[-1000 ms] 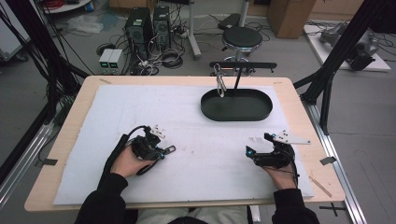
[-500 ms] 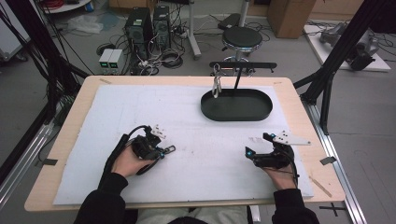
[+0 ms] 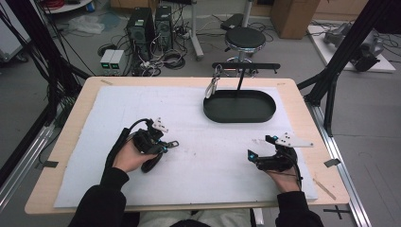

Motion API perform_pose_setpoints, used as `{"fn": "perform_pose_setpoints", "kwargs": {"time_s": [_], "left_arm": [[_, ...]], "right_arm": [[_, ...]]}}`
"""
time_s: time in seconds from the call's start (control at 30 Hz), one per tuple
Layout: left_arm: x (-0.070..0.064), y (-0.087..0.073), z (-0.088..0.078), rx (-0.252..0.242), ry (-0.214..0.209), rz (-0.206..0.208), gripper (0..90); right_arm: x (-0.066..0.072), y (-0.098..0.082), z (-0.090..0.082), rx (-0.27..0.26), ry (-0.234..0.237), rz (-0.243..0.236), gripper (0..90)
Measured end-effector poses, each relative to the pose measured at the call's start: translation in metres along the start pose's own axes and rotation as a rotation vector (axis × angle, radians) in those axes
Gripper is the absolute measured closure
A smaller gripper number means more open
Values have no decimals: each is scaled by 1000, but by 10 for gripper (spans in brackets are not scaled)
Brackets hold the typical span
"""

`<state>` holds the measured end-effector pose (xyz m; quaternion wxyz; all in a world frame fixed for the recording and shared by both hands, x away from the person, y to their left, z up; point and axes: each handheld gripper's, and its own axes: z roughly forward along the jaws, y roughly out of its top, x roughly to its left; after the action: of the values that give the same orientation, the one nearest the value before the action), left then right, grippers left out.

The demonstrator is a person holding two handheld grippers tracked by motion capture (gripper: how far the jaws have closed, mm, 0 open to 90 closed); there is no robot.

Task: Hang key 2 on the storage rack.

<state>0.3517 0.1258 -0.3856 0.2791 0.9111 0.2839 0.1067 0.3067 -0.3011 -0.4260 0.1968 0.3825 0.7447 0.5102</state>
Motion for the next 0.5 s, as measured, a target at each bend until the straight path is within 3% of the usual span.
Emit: {"fn": "perform_pose_setpoints", "kwargs": {"time_s": [0.27,0.5], "left_arm": [[0,16,-13,-28,-2,12,825],[-2,32,-26,-59,14,52,825]], "right_arm": [[0,0,0,7,3,1,9],[1,-1,2,22,-2,-23,9]]}}
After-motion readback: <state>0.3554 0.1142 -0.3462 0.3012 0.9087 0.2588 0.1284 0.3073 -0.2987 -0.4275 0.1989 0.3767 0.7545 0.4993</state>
